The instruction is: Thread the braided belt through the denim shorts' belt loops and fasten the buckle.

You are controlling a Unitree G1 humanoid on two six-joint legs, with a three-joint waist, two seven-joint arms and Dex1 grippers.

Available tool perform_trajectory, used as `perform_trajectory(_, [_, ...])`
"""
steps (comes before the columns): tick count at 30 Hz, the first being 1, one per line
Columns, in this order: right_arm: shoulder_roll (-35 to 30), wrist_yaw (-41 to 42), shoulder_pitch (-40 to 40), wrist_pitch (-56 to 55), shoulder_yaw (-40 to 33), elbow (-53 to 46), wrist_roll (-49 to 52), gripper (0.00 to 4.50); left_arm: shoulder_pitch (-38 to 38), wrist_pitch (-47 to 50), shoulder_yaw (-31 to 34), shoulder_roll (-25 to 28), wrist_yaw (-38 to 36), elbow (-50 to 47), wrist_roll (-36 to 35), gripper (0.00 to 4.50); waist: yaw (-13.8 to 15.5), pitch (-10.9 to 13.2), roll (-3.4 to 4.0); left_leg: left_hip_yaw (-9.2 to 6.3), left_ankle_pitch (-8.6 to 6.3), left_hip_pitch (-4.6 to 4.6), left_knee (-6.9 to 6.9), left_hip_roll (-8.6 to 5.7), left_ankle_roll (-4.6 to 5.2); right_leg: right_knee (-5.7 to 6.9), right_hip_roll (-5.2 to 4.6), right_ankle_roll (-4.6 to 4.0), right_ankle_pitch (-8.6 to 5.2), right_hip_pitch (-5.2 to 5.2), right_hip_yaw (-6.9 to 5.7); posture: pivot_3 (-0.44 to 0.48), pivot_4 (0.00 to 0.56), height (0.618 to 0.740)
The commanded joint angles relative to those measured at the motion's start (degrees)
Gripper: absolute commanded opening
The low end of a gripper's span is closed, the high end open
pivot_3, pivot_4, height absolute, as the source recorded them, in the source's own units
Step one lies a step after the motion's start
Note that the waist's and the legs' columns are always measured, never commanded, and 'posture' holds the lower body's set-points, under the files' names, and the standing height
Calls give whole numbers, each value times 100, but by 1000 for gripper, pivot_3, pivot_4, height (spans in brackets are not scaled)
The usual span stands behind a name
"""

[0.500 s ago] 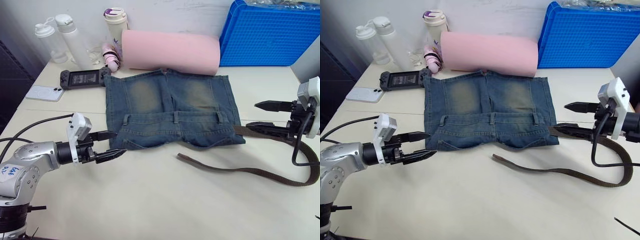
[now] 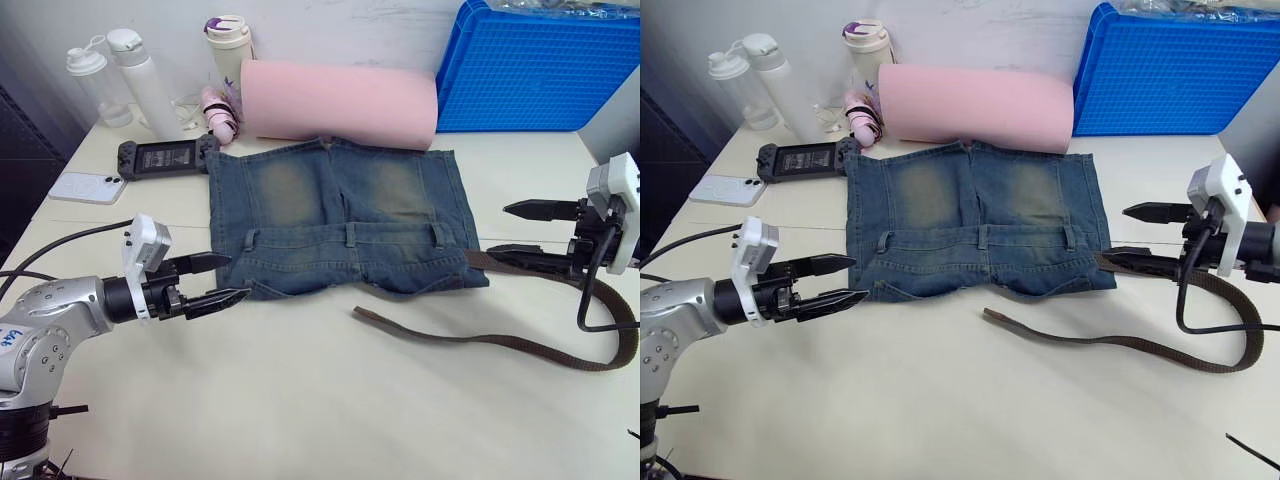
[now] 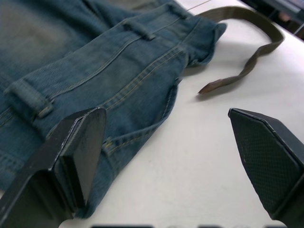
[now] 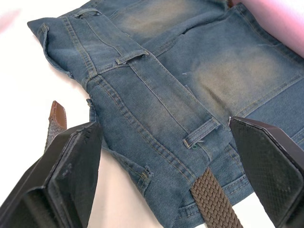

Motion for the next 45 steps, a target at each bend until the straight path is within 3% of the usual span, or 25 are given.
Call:
perform_trajectory(1, [-198,-60,-144,231,176,-306,-49,4500,-13,17,226,56,-341,-144,-442,4479,-12,0,0,0,0,0,0,0,0,0,0,0,0,0,0,0,150,740])
perform_trajectory(4, [-203,-61,-247,484,372,-754,83,4500,-114,-63,174,106,-549,-111,-547,4479,-12,0,1,1,0,0,1,1,-1,-2,0,0,0,-1,2,0,150,740])
perform_trajectory(8, [-190,-164,-373,767,848,-1398,16,4500,-153,-611,-390,443,-1073,-136,131,4479,-6,0,0,0,-1,0,0,0,-1,-2,1,0,0,-1,3,0,150,740])
perform_trajectory(13, [361,-689,-506,1158,1955,-2656,-110,4500,-264,-1003,-873,606,-1399,-197,508,4479,-12,2,-2,-1,-2,0,-3,1,-3,-10,2,0,0,-1,3,0,150,740])
perform_trajectory(19, [622,-1179,-398,1155,3254,-2864,-1102,4500,-96,-1151,-945,555,-1376,-377,673,4479,10,3,-4,-2,-3,-2,-2,-2,-1,-3,1,0,0,-7,9,0,150,740])
perform_trajectory(25, [630,-1515,-314,1155,3700,-2696,-1889,4500,150,-1338,-1046,497,-1289,-481,923,4479,13,3,-5,-9,-7,-3,1,-7,6,0,0,0,0,-6,8,0,150,740])
perform_trajectory(28, [646,-1569,-267,1223,3780,-2660,-2071,3685,118,-1406,-1120,341,-1146,-525,972,4500,-1,3,-5,-7,-7,-3,2,-5,5,0,2,0,0,-7,8,0,150,740])
perform_trajectory(35, [781,-1538,-352,1530,3453,-2754,-1879,54,-154,-1364,-1238,-120,-876,-395,834,4500,6,3,-5,-8,-7,-2,4,-5,5,5,3,0,0,-6,8,0,150,740])
perform_trajectory(38, [830,-1415,-362,1649,3195,-2780,-1584,54,-286,-1271,-1239,-370,-763,-297,721,4500,10,3,-6,-8,-7,-3,4,-6,5,5,3,0,0,-6,6,0,150,740])
perform_trajectory(41, [1034,-1132,-601,2295,2172,-2779,-441,54,-558,-1052,-1278,-1083,-419,-39,332,4500,14,4,-7,-7,-7,-2,7,-6,5,6,2,0,0,-3,5,0,150,740])
perform_trajectory(45, [1042,-1052,-763,2785,1707,-2900,295,54,-867,-872,-1531,-1934,-96,193,158,4500,22,1,-27,-10,-7,-2,16,-6,6,16,3,2,1,0,-5,0,150,740])
